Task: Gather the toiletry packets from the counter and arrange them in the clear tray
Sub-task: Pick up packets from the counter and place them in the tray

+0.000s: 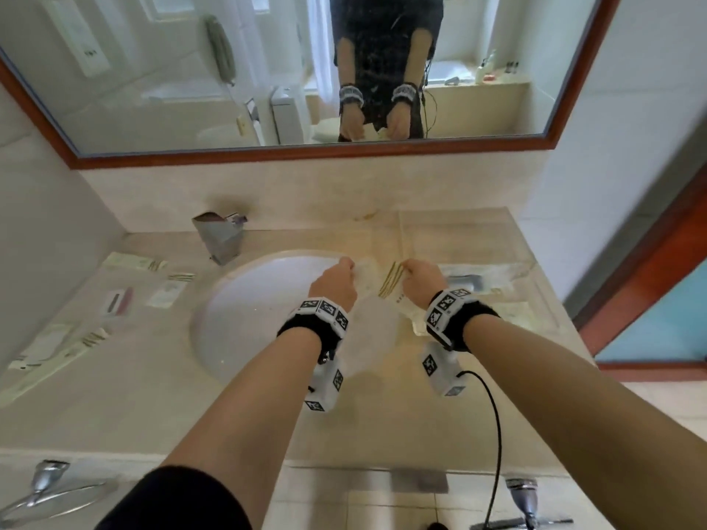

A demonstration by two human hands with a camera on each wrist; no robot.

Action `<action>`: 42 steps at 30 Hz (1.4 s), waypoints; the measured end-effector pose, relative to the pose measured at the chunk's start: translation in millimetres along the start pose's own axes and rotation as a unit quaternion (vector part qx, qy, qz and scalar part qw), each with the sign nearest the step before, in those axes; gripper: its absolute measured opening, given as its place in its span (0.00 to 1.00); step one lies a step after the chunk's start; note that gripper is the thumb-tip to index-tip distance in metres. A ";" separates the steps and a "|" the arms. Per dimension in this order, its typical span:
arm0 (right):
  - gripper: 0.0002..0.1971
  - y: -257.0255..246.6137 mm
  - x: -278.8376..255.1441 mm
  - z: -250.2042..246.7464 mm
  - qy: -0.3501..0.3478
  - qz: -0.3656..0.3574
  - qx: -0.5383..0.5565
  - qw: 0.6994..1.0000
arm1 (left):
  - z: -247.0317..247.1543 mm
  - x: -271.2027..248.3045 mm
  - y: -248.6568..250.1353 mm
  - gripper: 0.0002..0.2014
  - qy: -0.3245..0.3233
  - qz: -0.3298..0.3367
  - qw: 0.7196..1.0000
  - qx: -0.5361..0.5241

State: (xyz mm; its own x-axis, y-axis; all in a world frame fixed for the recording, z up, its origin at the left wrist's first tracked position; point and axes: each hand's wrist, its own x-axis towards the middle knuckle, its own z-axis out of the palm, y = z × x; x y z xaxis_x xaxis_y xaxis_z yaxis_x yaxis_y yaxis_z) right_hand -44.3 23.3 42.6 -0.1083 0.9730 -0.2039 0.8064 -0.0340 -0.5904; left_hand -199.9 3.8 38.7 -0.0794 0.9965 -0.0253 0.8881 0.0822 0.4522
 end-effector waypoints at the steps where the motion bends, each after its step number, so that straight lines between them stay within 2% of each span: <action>1: 0.23 14.6 4.6 -10.4 0.005 0.003 -0.002 1.000 | 8.7 5.8 14.6 0.13 -0.001 0.006 1.000 -0.005; 7: 0.22 90.9 22.8 -63.7 0.026 0.024 -0.015 0.999 | 58.4 36.5 90.5 0.16 -0.032 0.030 0.999 0.030; 11: 0.22 133.2 31.0 -85.5 0.011 0.025 -0.068 0.997 | 90.8 48.9 127.6 0.20 -0.092 0.065 0.990 0.088; 15: 0.21 155.4 35.0 -86.5 -0.061 0.023 -0.134 0.989 | 114.2 52.4 139.6 0.23 -0.176 0.072 0.968 0.162; 18: 0.19 163.9 35.8 -80.0 -0.117 0.032 -0.175 0.977 | 122.1 49.6 139.5 0.21 -0.210 0.072 0.956 0.192; 29: 0.26 179.6 40.8 -75.5 -0.122 0.000 -0.294 0.948 | 119.6 42.1 125.3 0.23 -0.199 0.064 0.953 0.222; 34: 0.19 183.1 40.4 -62.4 -0.085 -0.024 -0.321 0.943 | 122.9 33.7 121.9 0.23 -0.169 0.097 0.962 0.189; 38: 0.20 176.1 33.9 -49.8 -0.069 0.002 -0.288 0.955 | 127.4 27.0 129.7 0.19 -0.176 0.079 0.965 0.180; 42: 0.25 173.7 27.7 -38.0 -0.082 0.027 -0.296 0.951 | 139.9 18.6 137.0 0.25 -0.199 0.048 0.959 0.196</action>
State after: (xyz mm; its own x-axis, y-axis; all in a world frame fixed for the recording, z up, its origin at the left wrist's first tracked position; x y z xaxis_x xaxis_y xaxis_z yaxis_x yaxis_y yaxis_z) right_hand 114.9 53.0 -35.9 -0.1075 0.9235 -0.3684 0.9942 0.0989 -0.0421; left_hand -16.3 35.5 -24.5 0.1216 0.9198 -0.3732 0.9908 -0.0900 0.1012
